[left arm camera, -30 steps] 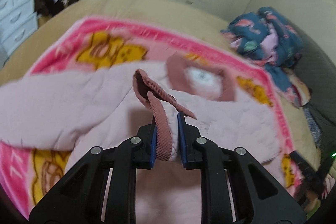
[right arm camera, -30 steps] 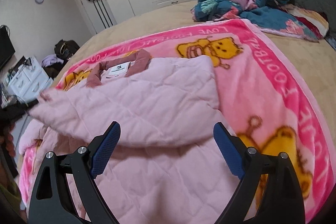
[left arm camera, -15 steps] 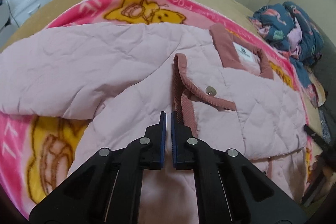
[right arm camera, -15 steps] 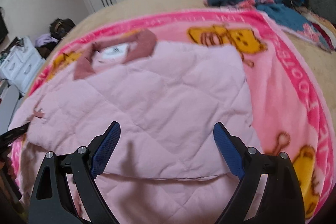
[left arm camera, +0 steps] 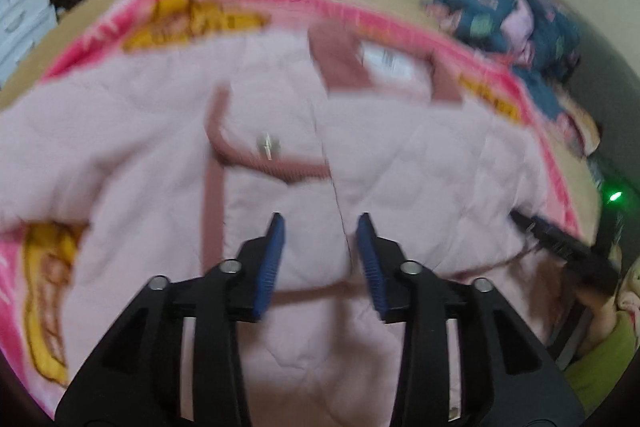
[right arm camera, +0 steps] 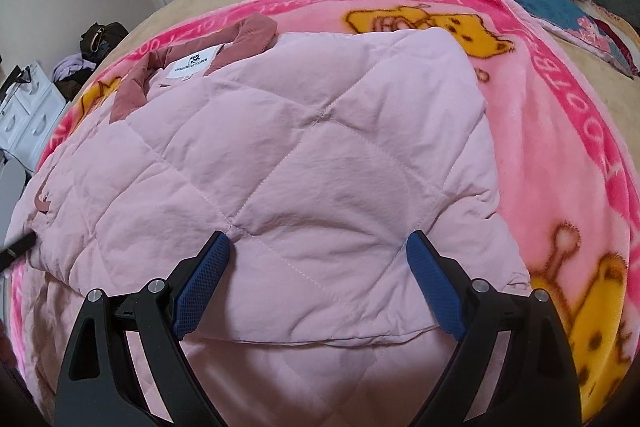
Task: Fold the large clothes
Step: 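Release the flap and move the left tool to the other sleeve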
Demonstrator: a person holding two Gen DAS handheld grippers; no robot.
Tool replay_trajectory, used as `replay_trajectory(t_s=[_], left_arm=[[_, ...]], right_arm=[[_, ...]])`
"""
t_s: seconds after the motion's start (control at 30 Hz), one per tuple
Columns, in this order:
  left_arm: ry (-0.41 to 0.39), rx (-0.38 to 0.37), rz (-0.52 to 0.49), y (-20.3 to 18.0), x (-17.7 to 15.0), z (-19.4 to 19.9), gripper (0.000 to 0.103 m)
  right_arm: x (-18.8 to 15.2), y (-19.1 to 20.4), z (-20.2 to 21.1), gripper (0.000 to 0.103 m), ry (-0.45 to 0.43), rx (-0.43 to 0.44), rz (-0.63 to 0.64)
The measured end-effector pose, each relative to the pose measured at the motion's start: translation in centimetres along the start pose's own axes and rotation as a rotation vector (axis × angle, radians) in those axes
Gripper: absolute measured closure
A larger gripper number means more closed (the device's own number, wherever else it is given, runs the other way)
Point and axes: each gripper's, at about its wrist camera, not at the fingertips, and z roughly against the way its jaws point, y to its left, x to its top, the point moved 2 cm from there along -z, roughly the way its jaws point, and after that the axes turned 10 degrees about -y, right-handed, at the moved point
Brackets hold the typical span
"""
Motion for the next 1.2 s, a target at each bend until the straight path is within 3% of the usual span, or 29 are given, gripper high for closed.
replay_trajectory(t_s=[0.23, 0.3, 0.43, 0.5, 0.83, 1.2], left_arm=[[0.017, -0.028, 0.074, 1.3, -1.3, -1.1, 0.064], [0.012, -0.042, 0.091, 1.2, -1.2, -0.4, 0.045], [-0.002, -0.023, 0.050, 0.3, -1.3, 1.1, 0.026], [0.029, -0.007, 0.044, 0.2, -1.4, 1.3, 0.009], [-0.007, 0.063, 0.030, 1.6, -1.9, 4.9, 0.009], [-0.079, 0.122, 0.118, 5.6, -2.0, 8.6, 0.009]], right_arm=[[-0.3, 0.6, 0.0, 0.013, -0.011, -0.029, 0.040], [-0.3, 0.9, 0.6, 0.013, -0.017, -0.041, 0.065], [-0.8, 1.2, 3.1, 0.008, -0.049, -0.003, 0.072], [-1.1, 1.1, 4.6, 0.005, -0.072, 0.010, 0.063], [-2.2, 1.4, 9.1, 0.004, -0.120, 0.048, 0.054], [-2.0, 5.3, 10.6, 0.004, -0.135, 0.105, 0.076]])
